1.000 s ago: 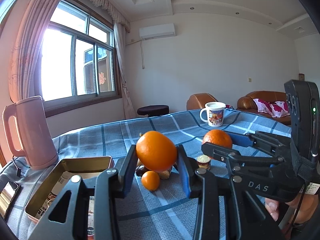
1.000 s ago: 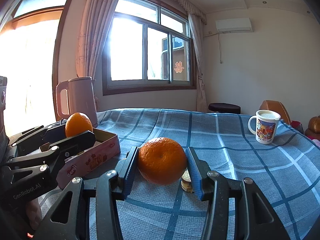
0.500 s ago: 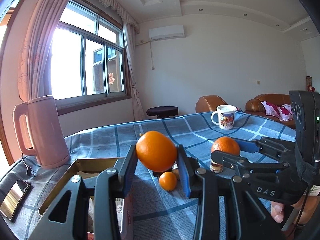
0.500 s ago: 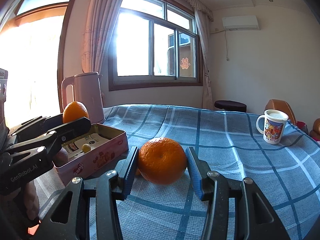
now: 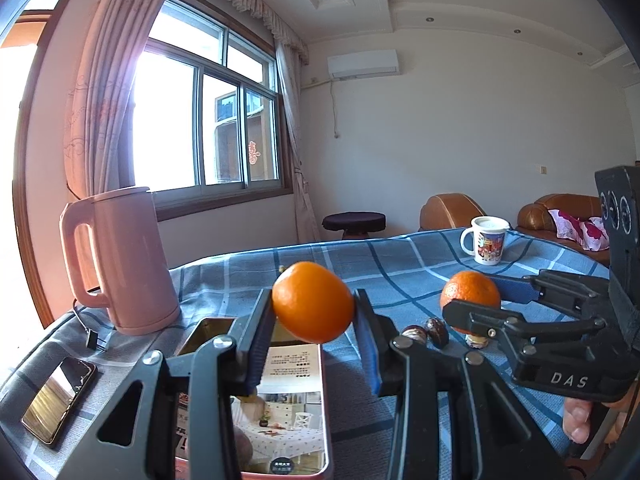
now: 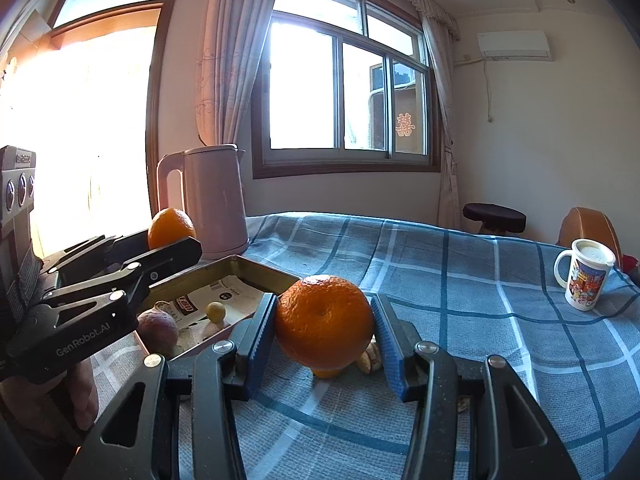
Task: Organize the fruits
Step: 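Lower the orange into the tin and open the left tool while the right tool releases the mandarin there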
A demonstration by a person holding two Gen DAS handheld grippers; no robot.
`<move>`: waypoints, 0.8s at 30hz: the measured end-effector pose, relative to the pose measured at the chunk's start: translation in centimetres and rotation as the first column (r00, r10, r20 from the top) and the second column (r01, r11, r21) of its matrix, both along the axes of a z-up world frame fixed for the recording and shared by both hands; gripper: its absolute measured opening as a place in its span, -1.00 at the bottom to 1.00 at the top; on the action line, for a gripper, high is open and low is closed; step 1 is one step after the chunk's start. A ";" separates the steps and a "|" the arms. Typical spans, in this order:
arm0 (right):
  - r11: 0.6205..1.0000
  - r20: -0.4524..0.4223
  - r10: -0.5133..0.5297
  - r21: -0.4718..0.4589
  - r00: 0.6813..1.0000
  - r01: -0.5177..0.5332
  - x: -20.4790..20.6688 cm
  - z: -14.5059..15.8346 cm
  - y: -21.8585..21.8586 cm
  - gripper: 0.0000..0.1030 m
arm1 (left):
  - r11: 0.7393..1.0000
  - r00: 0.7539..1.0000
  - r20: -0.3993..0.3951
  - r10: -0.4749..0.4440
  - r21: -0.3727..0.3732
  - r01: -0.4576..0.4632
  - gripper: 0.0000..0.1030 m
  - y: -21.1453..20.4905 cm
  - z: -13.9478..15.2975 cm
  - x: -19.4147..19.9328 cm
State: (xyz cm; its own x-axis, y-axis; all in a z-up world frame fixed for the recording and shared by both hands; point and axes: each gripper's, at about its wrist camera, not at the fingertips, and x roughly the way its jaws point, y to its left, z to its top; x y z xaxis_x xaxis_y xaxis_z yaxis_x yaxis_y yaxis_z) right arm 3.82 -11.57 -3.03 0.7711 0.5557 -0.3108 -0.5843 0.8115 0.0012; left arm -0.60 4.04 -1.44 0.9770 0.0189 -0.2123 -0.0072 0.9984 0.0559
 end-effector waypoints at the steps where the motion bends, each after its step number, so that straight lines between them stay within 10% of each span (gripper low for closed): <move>1: 1.000 0.002 0.010 -0.005 1.000 -0.010 0.0 0.1 0.4 -0.04 | 1.000 1.000 -0.003 0.007 -0.002 -0.007 -0.22 0.3 0.0 0.1; 24: 0.982 0.003 0.164 -0.100 0.986 -0.163 1.0 1.6 8.7 -0.03 | 0.990 0.985 -0.111 0.132 -0.029 -0.136 -0.22 6.1 -1.2 1.5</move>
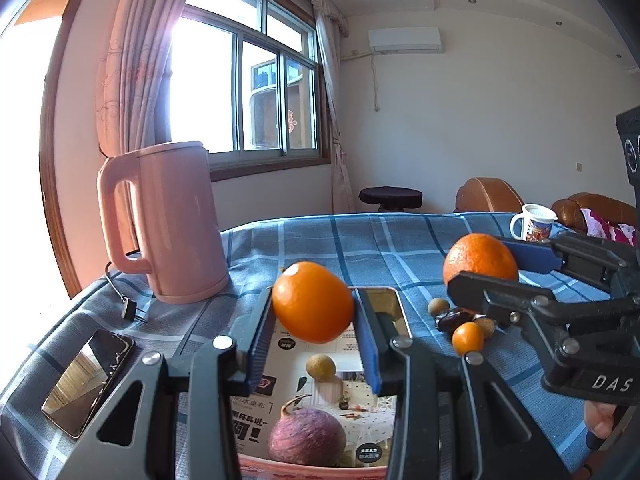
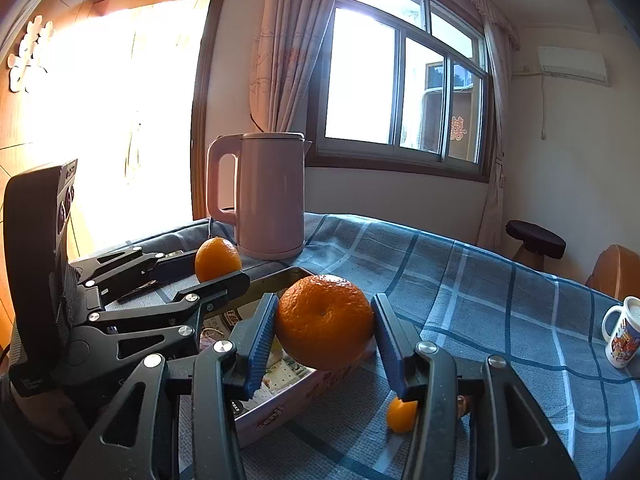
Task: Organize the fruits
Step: 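Lower the orange into the tin and open the left tool while the right tool releases the mandarin there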
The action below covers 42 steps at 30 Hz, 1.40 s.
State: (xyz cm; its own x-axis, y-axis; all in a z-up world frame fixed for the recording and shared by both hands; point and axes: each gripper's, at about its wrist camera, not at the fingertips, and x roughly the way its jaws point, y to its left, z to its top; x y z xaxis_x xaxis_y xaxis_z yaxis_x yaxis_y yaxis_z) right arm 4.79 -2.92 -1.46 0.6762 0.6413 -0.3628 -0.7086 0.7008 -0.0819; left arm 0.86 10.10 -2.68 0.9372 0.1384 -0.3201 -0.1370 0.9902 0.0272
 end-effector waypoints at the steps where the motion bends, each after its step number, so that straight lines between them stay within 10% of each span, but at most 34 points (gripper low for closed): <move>1: 1.000 0.000 0.004 -0.007 1.000 -0.004 0.0 -0.1 0.4 -0.03 | 1.000 1.000 -0.006 0.004 -0.002 -0.004 -0.22 0.2 -0.1 0.1; 42: 0.985 -0.117 0.015 -0.166 0.993 -0.035 2.5 -4.7 6.2 -0.03 | 0.997 0.966 -0.255 -0.032 -0.080 0.012 -0.22 3.8 -2.8 4.0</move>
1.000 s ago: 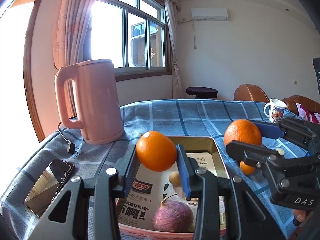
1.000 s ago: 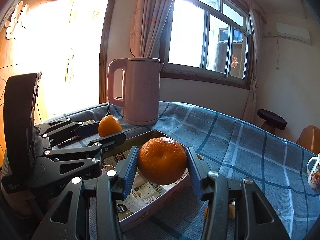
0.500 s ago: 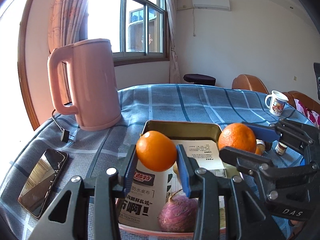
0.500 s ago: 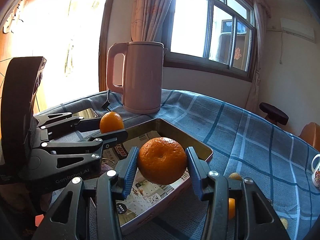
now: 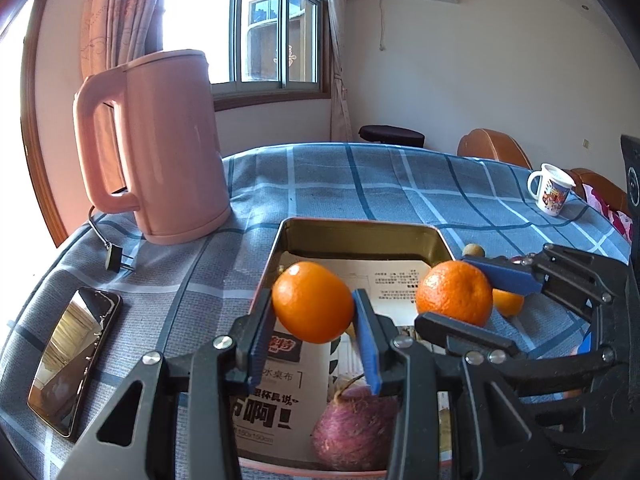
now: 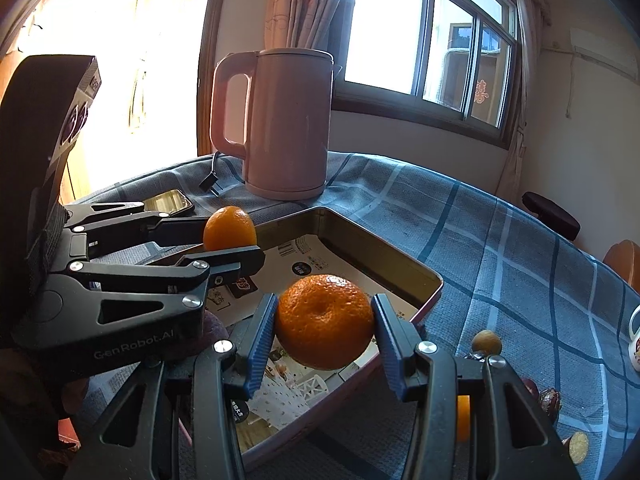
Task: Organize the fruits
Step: 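Lower the orange into the tin and open the left tool while the right tool releases the mandarin there, then grasp another orange with the left tool while the right tool grasps a round golden biscuit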
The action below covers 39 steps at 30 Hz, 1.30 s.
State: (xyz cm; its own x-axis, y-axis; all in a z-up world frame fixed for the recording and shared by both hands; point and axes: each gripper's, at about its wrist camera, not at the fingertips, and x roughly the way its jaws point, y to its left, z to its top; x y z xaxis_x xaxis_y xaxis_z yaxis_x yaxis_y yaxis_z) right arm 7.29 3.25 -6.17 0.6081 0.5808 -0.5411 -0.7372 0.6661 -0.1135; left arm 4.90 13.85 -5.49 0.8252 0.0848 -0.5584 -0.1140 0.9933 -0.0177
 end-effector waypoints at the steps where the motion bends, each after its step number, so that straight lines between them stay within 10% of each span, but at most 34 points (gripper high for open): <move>1: 1.000 -0.005 -0.001 -0.002 1.000 0.001 0.1 -0.1 0.0 -0.03 | 1.000 1.000 -0.007 -0.003 -0.004 0.003 -0.22 0.0 -0.1 0.1; 14: 0.993 -0.049 0.028 -0.109 0.998 -0.033 0.2 -1.3 1.7 -0.01 | 1.000 0.999 -0.049 -0.007 -0.022 0.006 -0.16 0.3 -0.6 0.8; 19: 0.997 -0.021 -0.001 -0.076 1.000 -0.001 0.0 -0.7 0.6 0.24 | 0.999 0.998 0.032 0.052 -0.017 -0.051 0.44 0.6 0.2 -0.4; 30: 0.964 0.133 -0.265 0.060 0.955 0.259 -0.5 3.6 -12.7 0.41 | 1.000 0.986 0.168 -0.020 -0.004 0.021 0.50 -4.0 3.0 -1.9; 39: 0.873 0.015 -0.482 0.090 0.876 0.479 3.7 1.9 -20.4 0.41 | 0.980 0.976 0.094 -0.198 0.054 0.194 0.50 -11.9 2.2 0.7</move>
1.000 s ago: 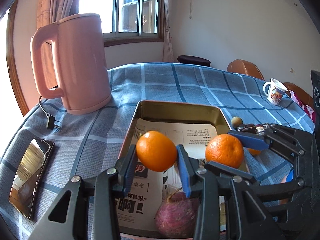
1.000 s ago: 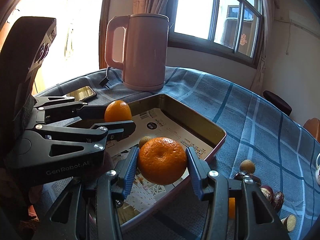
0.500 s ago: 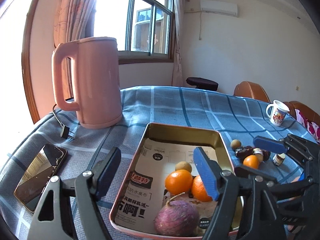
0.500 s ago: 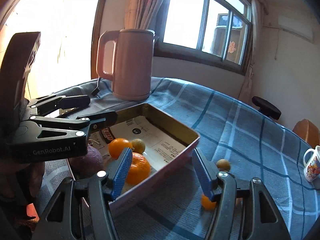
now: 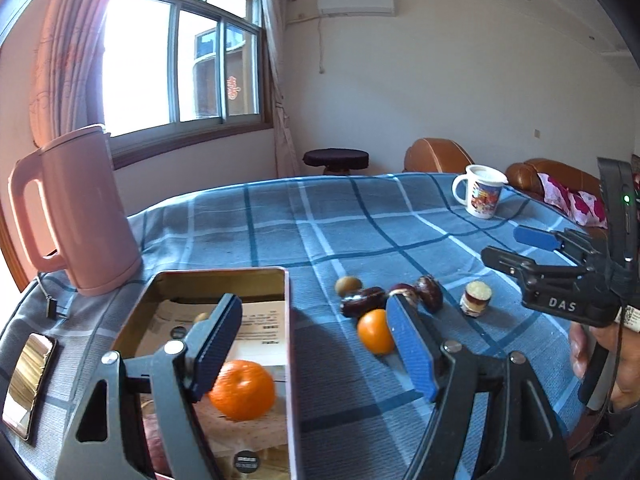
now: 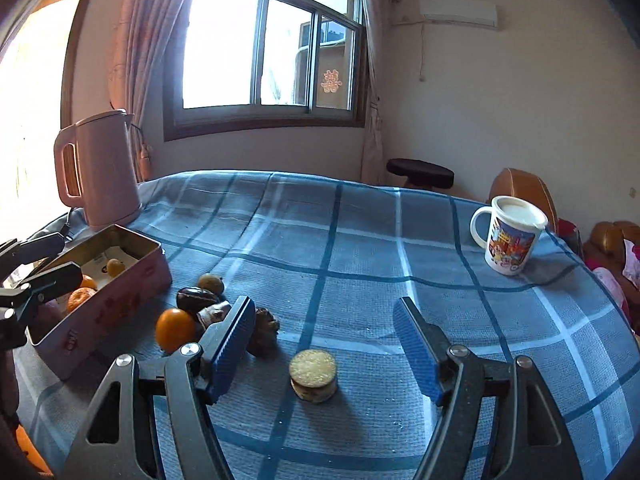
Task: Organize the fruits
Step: 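Grasp another orange with the left tool while the right tool grasps a round golden biscuit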
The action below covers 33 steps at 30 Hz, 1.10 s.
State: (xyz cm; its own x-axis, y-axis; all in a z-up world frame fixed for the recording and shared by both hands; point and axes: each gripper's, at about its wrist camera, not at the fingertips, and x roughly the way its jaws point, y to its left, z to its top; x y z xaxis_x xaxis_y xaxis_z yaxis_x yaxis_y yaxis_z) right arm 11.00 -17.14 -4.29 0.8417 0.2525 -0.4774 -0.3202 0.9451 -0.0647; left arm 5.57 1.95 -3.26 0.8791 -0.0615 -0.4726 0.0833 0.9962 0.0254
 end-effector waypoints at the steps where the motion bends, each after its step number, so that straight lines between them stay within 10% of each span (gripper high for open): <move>1: 1.000 -0.013 -0.002 -0.004 1.000 0.002 0.2 -0.3 -0.1 0.41 | 1.000 1.000 -0.012 -0.012 0.013 0.012 0.50 -0.8 -0.2 0.4; 21: 0.997 -0.292 0.077 0.021 0.953 -0.075 3.9 -3.9 0.2 0.32 | 0.991 0.943 -0.312 -0.117 0.026 0.132 0.07 -5.5 -4.8 6.4; 26: 0.996 -0.348 0.083 0.011 0.934 -0.085 4.7 -4.7 0.4 -0.21 | 0.991 0.922 -0.364 -0.134 -0.020 0.136 -0.13 -4.9 -5.5 7.4; 33: 0.994 -0.345 0.106 0.027 0.933 -0.103 4.5 -4.7 0.3 -0.27 | 0.988 0.926 -0.343 -0.155 -0.075 0.138 -0.28 -4.0 -5.1 7.3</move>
